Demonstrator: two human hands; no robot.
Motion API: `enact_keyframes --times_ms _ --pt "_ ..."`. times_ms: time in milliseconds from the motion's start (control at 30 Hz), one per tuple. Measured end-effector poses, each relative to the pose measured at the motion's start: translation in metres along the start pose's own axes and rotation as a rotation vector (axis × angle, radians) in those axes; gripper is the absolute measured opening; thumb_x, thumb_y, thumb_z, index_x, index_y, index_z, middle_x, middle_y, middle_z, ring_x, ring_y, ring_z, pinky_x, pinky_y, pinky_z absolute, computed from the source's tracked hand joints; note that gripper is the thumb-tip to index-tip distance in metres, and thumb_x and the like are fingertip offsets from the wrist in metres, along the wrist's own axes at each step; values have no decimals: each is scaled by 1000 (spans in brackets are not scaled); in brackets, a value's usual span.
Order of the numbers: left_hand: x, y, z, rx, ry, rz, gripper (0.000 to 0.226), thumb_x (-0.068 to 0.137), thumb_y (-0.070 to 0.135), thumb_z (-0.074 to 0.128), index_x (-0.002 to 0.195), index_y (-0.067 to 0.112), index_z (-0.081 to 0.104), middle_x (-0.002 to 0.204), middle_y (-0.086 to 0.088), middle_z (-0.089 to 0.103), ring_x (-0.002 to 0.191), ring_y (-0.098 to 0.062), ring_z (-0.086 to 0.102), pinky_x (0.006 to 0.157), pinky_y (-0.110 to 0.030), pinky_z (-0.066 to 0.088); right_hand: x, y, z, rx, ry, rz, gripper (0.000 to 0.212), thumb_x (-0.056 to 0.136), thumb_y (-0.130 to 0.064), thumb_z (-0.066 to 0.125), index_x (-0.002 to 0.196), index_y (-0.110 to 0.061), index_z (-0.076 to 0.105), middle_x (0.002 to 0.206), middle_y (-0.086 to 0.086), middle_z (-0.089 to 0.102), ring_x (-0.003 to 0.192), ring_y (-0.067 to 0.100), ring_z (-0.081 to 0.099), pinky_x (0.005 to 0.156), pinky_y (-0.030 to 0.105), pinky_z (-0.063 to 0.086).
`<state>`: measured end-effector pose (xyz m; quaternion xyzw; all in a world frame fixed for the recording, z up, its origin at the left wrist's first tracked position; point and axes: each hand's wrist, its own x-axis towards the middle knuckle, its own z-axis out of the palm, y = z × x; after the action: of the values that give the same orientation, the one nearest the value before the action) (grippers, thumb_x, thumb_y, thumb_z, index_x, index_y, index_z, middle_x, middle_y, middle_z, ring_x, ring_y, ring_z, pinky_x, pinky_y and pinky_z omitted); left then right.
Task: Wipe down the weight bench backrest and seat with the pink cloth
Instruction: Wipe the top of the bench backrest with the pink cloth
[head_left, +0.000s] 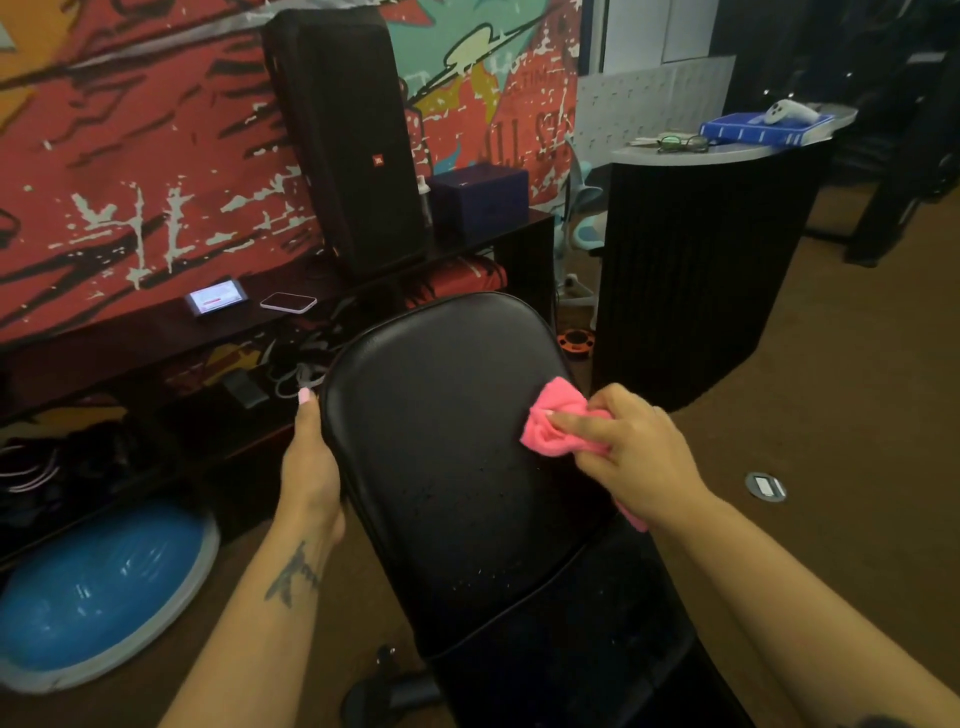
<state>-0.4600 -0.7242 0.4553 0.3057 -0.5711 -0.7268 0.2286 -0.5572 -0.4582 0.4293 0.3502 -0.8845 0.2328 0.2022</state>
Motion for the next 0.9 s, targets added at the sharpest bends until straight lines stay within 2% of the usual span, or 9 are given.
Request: enact_keyframes --times_ms 67,167,300,367,433,500,600,833,900 --pt "-6 -12 -2 -13 -34 4 61 90 71 32 111 27 68 119 -1 68 118 -23 59 108 -45 40 -3 12 -2 1 40 95 41 72 -17 74 110 -31 67 91 3 53 77 20 51 62 35 43" --pt "-14 -16 2 -81 -15 23 77 87 76 28 133 21 58 127 -3 64 119 -22 59 94 -36 48 10 10 2 25 110 214 40 76 -17 70 112 -34 65 92 2 51 78 19 49 62 34 41" --pt "-19 -14 5 -72 -8 29 73 86 77 28 123 24 64 122 0 67 114 -19 61 85 -32 49 11 -11 8 91 109 155 45 74 -15 70 115 -33 64 91 2 52 78 21 51 60 34 44" --pt "-20 -14 5 -31 3 20 65 88 75 28 109 27 66 116 2 68 113 -19 61 88 -33 48 -6 -7 10 82 68 74 45 71 -12 72 112 -31 66 90 3 54 76 21 53 59 33 44" --pt "-21 -13 6 -4 31 9 61 90 72 27 105 26 64 116 3 65 116 -19 57 100 -39 45 -19 5 9 80 60 112 42 71 -13 73 109 -29 68 90 1 53 76 20 53 59 30 42" --pt "-22 -11 7 17 58 15 62 92 70 27 112 23 62 119 1 62 113 -19 57 104 -40 42 -19 15 7 63 81 227 39 76 -16 71 111 -31 66 93 -1 50 79 19 51 61 31 40" --pt "-23 -10 10 16 77 29 62 93 68 28 116 20 61 117 0 64 103 -14 60 94 -33 45 -4 12 9 40 125 256 40 78 -18 67 114 -34 64 94 1 50 80 21 52 63 31 40" --pt "-23 -9 7 47 72 21 68 93 68 27 125 18 59 121 1 60 122 -21 53 111 -43 38 -24 -18 16 70 49 90 44 71 -13 71 111 -31 67 92 4 55 77 24 54 61 35 45" --pt "-22 -8 6 50 57 17 72 93 68 26 132 16 56 126 -1 59 123 -22 53 112 -43 37 -32 -9 13 54 47 136 42 70 -12 72 108 -31 68 92 4 55 78 25 55 63 36 45"
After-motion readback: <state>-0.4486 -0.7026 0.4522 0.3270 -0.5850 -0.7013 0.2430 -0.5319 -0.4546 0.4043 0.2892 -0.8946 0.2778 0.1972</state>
